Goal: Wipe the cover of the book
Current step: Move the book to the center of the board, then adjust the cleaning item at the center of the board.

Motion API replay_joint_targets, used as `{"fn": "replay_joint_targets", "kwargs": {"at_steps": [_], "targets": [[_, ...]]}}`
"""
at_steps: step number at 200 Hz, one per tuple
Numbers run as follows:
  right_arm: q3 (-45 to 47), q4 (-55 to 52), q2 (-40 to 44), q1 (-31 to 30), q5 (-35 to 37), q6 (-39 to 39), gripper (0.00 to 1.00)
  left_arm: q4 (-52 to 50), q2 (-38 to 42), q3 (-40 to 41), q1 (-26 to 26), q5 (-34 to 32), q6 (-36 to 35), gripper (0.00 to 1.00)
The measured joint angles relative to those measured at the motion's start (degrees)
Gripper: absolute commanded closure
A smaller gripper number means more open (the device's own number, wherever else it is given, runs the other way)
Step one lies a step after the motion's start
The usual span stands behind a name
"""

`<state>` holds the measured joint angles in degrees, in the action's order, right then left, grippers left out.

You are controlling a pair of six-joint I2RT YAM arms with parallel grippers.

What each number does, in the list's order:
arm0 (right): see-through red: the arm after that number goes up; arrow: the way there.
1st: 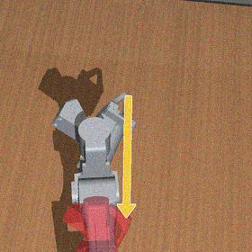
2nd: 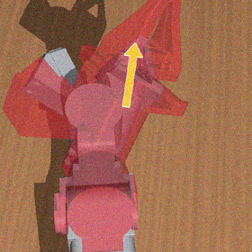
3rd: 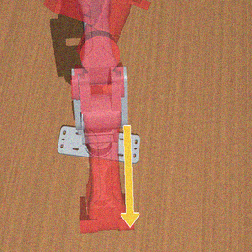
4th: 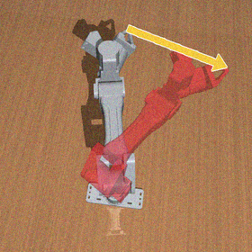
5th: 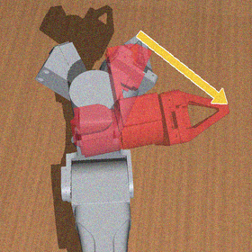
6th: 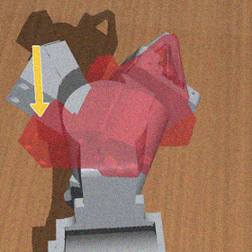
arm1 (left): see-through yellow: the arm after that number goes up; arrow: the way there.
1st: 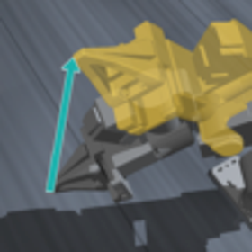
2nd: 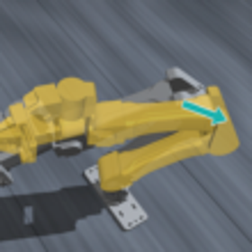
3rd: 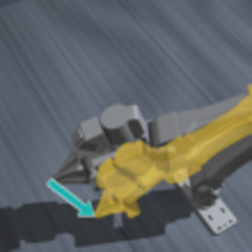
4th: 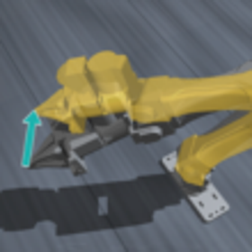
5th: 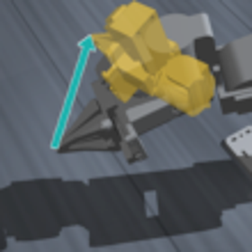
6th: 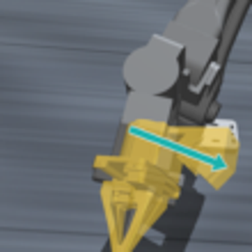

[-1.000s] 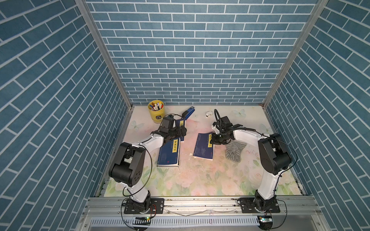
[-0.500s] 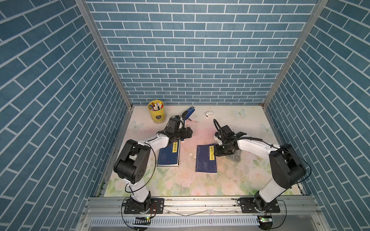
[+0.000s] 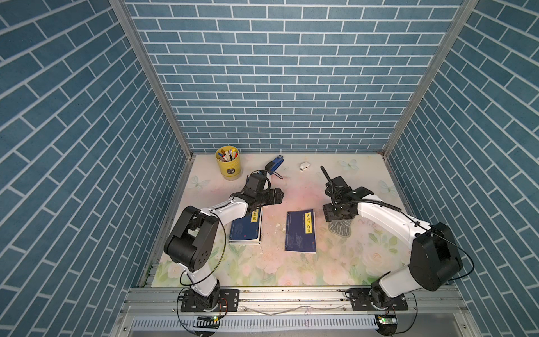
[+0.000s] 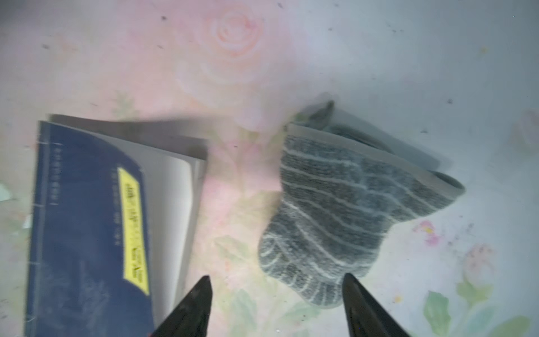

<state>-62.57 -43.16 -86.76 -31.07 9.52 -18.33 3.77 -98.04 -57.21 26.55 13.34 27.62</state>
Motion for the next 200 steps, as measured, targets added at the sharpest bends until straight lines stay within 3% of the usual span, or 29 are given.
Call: {"fn": "replay_joint_targets", "kwargs": {"at_steps": [38,109,164,200], "targets": [[-0.02,-1.27,-2.6,0.66,4.59,1.46,0.17,0.02,0.0,0.0,0.02,0.5,-0.68,0.07],[1.49,-3.32,-4.09,1.05,4.42,2.03,0.16,0.11,0.0,0.15,0.02,1.55,-1.9,0.07],[1.49,-2.19,-10.86,3.82,1.38,2.1,0.37,0.15,0.0,0.15,0.0,2.01,-2.82,0.08],[1.33,-0.24,-12.59,7.78,-2.62,0.59,0.59,0.2,0.0,0.15,0.02,1.99,-2.84,0.08]]}}
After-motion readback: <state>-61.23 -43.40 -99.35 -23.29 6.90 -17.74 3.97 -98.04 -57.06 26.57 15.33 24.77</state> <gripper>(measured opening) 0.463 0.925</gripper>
